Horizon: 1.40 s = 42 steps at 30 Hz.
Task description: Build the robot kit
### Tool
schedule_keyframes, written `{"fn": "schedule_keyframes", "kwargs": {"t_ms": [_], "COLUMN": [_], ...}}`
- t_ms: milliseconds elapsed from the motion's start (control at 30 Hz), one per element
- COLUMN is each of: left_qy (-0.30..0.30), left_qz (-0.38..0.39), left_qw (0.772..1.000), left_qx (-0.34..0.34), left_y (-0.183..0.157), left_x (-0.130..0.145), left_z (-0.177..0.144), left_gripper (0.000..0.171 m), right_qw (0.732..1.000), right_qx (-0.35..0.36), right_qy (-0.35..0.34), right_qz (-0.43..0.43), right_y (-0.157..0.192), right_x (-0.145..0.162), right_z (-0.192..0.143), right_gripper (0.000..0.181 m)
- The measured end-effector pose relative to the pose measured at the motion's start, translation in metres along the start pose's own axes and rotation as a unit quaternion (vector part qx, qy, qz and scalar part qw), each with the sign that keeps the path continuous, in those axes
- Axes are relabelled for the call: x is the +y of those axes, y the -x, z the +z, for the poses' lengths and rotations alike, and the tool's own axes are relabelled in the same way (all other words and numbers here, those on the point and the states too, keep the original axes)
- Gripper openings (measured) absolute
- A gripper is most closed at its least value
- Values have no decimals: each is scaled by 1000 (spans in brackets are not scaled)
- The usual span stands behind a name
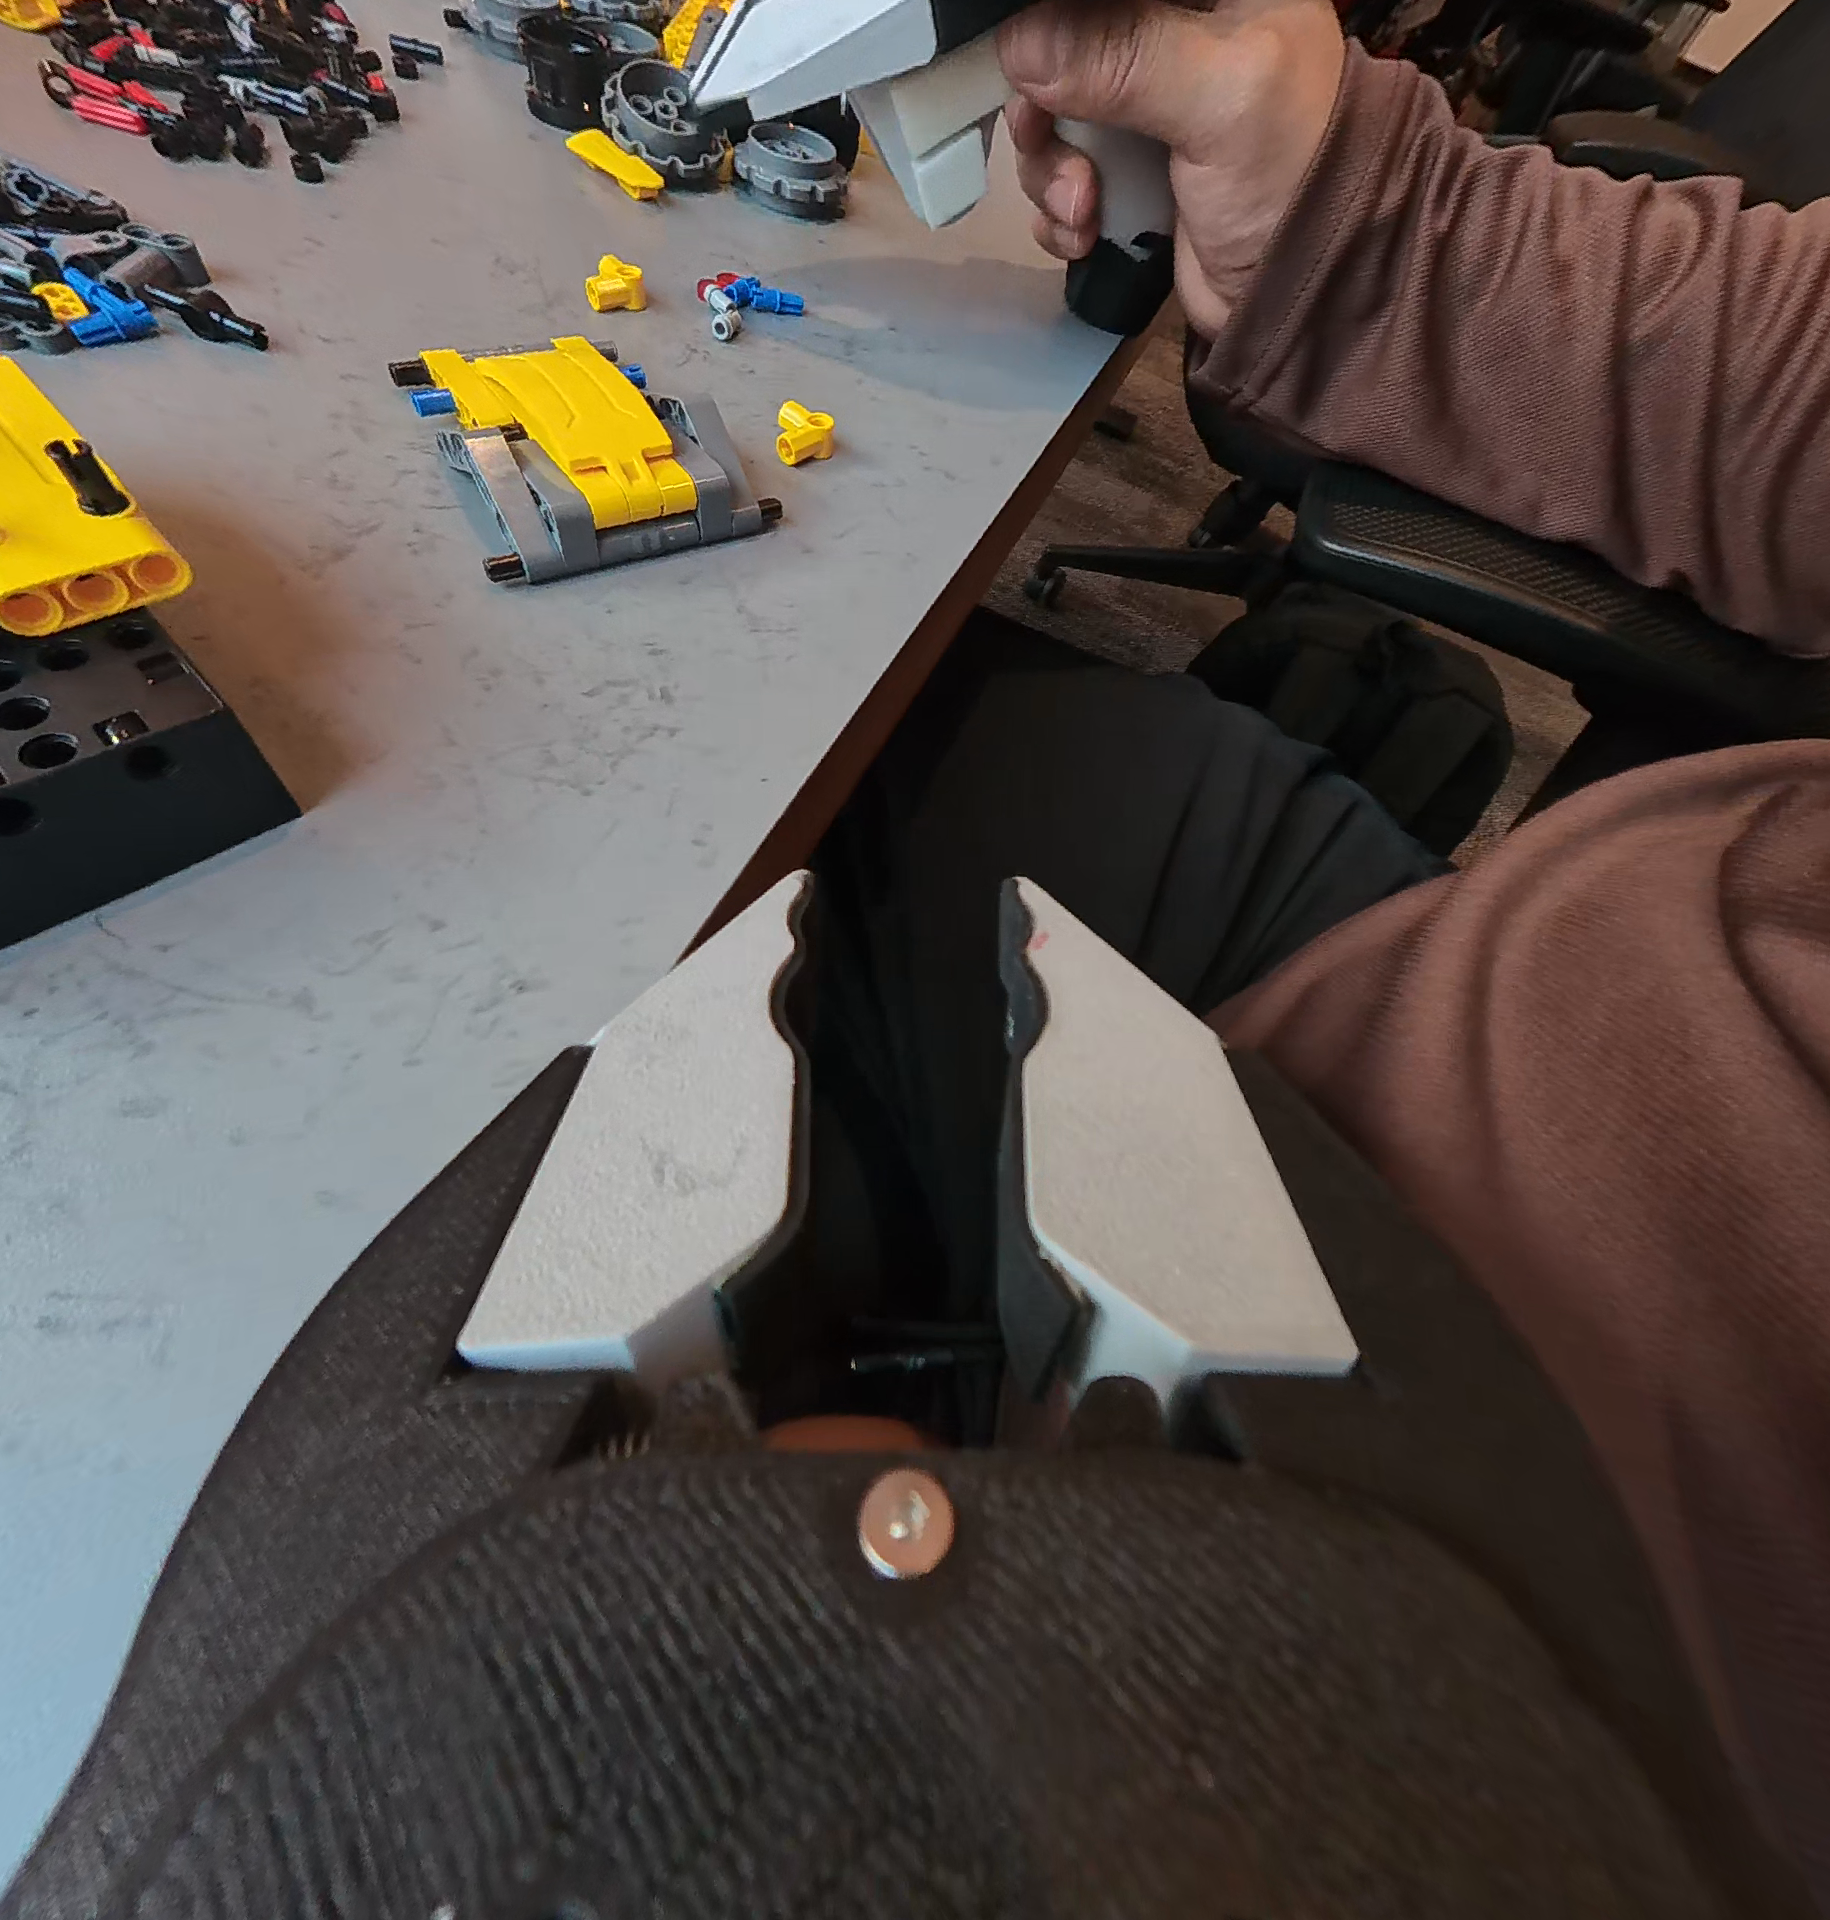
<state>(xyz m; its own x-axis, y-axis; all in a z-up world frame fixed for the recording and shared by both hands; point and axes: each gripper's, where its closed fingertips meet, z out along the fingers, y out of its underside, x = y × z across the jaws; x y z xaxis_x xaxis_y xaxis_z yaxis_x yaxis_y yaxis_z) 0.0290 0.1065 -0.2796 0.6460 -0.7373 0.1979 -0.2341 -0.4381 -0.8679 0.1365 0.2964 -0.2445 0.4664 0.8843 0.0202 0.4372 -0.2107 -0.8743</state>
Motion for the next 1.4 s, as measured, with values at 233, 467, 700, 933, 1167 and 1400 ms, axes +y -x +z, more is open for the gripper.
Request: {"fn": "schedule_keyframes", "kwargs": {"t_ms": [233,467,700,933,1167,1400], "left_qy": [1,-4,-13,-11,16,26], "left_qz": [1,-10,-51,-39,4,52], "left_qw": [1000,1000,999,999,1000,998], "left_qx": [1,-4,-6,-3,10,-11], "left_y": [-1,4,8,8,-4,0], "left_x": [1,0,4,1,3,2], "left_z": [0,-3,-13,-9,8,19], "left_gripper": [31,31,31,31,35,35], "right_qw": [1000,1000,1000,1000,999,999], "right_qx": [-3,-5,-13,-12,-11,-8], "right_qy": [0,1,-2,-11,-46,-45], "right_qz": [-1,-3,-6,-22,-19,-11], "right_y": [1,2,1,4,10,8], "right_x": [0,0,-4,-7,-9,4], "right_z": [0,1,7,7,-15,-32], "right_gripper": [1,0,0,2,2,3]}}
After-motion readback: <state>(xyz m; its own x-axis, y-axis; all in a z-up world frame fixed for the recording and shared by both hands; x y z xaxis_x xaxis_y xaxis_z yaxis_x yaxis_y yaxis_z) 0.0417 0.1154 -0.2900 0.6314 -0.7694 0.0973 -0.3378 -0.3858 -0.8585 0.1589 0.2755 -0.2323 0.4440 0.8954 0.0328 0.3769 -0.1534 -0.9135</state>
